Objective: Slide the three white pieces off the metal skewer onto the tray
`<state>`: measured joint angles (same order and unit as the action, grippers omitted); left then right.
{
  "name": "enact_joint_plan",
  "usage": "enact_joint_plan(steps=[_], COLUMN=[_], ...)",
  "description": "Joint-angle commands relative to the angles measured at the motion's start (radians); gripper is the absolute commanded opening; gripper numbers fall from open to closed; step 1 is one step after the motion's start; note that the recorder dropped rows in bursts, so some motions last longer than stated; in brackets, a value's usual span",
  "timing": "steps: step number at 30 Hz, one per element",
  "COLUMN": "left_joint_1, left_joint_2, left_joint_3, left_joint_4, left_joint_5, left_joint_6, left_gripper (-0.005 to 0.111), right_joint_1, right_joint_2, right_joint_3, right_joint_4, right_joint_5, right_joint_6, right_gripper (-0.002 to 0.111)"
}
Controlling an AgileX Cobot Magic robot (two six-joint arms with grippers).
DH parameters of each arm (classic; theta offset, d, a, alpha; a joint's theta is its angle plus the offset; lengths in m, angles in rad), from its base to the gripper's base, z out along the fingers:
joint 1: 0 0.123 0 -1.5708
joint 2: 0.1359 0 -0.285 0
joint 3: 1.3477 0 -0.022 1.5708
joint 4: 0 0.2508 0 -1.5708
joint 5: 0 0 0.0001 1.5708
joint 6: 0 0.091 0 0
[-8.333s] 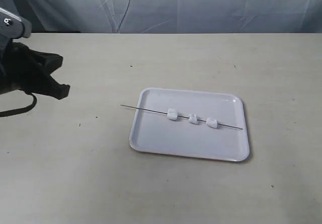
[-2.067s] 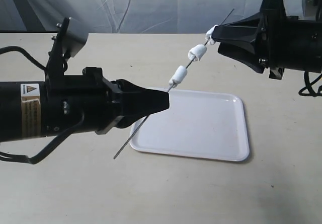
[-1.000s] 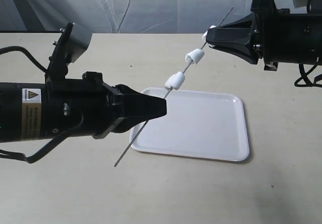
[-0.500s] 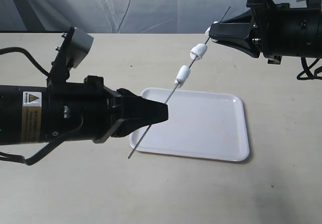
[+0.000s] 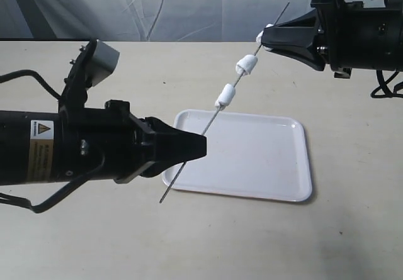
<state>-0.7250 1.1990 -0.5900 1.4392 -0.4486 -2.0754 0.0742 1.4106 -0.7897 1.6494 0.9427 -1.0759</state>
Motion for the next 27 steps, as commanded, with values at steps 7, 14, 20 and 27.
enact_joint_plan(steps=[7,14,20,27], left_joint_1=[-0.005,-0.005,-0.005,-0.005], left_joint_2=[-0.001,-0.001,-0.001,-0.001], left_joint_3=[0.014,0.014,0.014,0.014], left_joint_4=[-0.010,-0.054,-0.217,-0.214], left_joint_5=[0.051,0.040,0.005,0.000], left_joint_6=[-0.008,0.026,0.169,0.173], left_gripper=[0.000,0.000,0.000,0.000], right_joint_1=[-0.014,-0.014,-0.014,-0.014], right_joint_2=[0.001,0.001,0.013,0.054], right_joint_3=[-0.012,-0.012,-0.012,-0.012], right_joint_4=[0.000,-0.007,-0.020,-0.018], right_joint_5=[-0.034,-0.025,-0.010,0.023], right_joint_6=[0.026,0.015,0.035,0.042], right_gripper=[0.027,0.028,0.032,0.032])
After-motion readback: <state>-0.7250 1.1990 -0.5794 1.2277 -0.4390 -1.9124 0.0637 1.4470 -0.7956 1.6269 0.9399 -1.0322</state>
